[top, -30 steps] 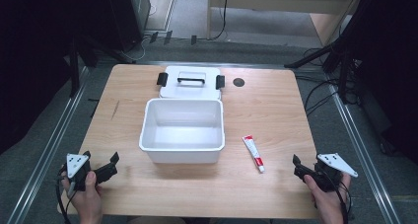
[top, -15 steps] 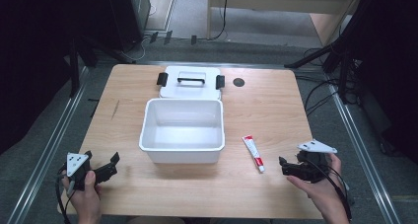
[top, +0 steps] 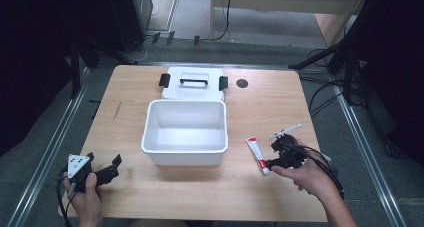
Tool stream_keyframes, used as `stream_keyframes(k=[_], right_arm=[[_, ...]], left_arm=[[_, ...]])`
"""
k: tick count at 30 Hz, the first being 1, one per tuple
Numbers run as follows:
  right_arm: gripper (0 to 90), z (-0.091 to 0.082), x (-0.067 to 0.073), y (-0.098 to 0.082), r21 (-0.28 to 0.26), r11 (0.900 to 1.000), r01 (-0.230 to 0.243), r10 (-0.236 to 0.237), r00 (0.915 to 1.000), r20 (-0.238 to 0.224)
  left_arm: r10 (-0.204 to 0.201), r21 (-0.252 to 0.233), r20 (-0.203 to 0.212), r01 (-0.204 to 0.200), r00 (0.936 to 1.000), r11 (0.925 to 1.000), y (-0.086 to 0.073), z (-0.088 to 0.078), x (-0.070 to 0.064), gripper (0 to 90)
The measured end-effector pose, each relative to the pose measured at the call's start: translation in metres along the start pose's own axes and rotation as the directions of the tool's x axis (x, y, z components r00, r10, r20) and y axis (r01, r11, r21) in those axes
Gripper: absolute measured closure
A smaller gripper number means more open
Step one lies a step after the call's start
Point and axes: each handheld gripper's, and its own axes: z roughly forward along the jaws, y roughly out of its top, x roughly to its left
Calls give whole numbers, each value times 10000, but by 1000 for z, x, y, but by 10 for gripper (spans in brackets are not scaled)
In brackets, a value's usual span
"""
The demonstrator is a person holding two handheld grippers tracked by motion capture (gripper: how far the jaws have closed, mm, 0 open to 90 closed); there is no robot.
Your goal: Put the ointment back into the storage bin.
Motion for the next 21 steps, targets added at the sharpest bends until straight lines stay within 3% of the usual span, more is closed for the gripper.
stream_keyframes(k=[1, 4, 9, 13, 21], right_arm=[[428, 0, 0, 0, 0, 10000, 0, 0, 10000, 0], [473, 9, 3, 8, 857, 9962, 149, -123, 9995, -299], [479, 18, 4, 15, 1363, 9905, 164, -150, 9998, -114], [513, 28, 2, 22, 1992, 9793, -360, 410, 9989, -212], [564, 43, 2, 34, 2473, 9616, -1191, 1260, 9920, -124]], left_arm=[[0, 0, 0, 0, 10000, 10000, 0, 0, 0, 32], [-23, 38, 53, 22, 10000, 10000, 0, 0, 1, 31], [-23, 67, 63, 23, 10000, 10000, 0, 0, 1, 31], [-15, 118, 109, 13, 9999, 9999, 1, 1, 1, 32], [-11, 137, 131, 9, 9999, 9999, 1, 1, 1, 32]])
